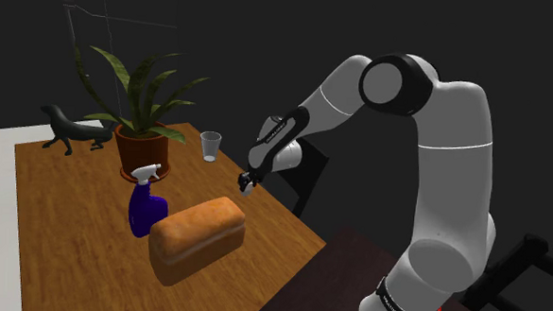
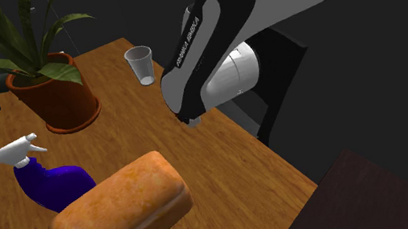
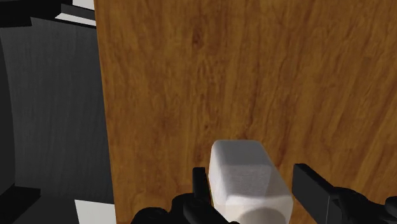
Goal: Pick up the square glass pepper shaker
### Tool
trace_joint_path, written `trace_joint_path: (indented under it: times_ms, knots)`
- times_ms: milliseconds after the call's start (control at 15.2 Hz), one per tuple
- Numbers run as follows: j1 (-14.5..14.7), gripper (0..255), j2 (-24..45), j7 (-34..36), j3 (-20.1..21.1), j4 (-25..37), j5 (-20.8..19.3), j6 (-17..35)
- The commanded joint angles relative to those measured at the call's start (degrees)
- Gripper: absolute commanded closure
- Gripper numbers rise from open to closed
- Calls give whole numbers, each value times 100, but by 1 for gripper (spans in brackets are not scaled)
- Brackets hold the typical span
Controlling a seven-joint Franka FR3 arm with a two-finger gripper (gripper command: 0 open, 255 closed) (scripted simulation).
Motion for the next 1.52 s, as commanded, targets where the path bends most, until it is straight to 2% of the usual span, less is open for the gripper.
trace_joint_path:
  times_ms: [0, 528, 1452]
  knots:
    - [-3, 255, 12, -3, 3, -1, 2, 15]
    - [1, 255, 13, -1, 1, 1, 1, 15]
    - [65, 255, -935, 121, -91, -85, -88, -848]
